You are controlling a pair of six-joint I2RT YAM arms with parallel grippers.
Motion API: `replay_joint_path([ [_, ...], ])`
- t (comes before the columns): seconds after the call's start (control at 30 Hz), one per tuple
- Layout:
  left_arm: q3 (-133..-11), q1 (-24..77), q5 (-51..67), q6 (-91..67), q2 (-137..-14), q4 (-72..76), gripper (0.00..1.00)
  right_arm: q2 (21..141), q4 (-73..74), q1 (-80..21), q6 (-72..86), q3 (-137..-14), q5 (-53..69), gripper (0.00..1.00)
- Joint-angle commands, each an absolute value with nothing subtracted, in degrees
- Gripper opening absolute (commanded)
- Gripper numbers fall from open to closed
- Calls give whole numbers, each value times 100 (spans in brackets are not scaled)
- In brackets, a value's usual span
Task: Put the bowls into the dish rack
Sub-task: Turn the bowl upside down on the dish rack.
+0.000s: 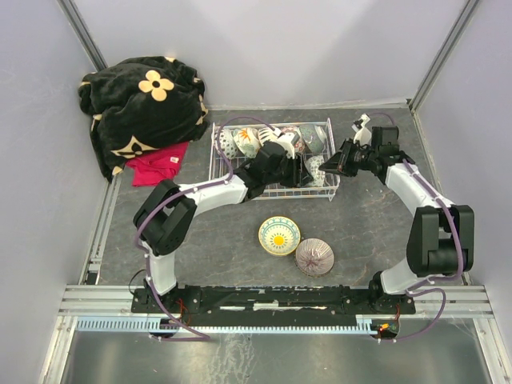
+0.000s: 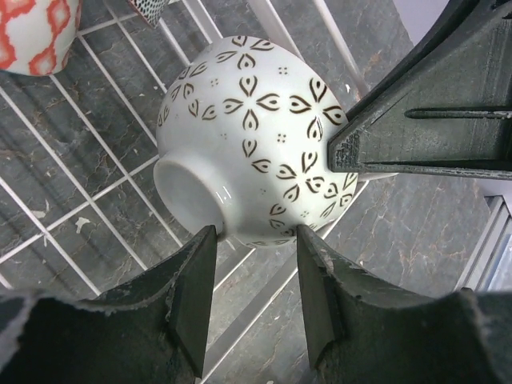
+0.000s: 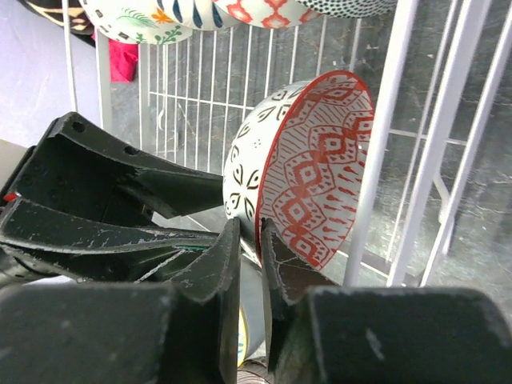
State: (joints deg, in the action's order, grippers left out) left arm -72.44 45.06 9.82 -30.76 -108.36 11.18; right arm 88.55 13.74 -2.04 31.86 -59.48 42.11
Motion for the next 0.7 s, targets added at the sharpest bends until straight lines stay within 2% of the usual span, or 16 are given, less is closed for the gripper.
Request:
replay_joint_path([
  [0.0,-7638,4682,1062,-2980,-11040,1646,50,8544,2584,-272,2769,-6171,3796,21],
  [0.43,-7960,4742,1084,-2980,-11284,1543,50,7942,3656,-249,2381,-6907,2966,46],
  [0.67,-8082,4745,1027,-2949,-11323,1450,50,7721,3889,-215,2360,-7086,2922,50],
])
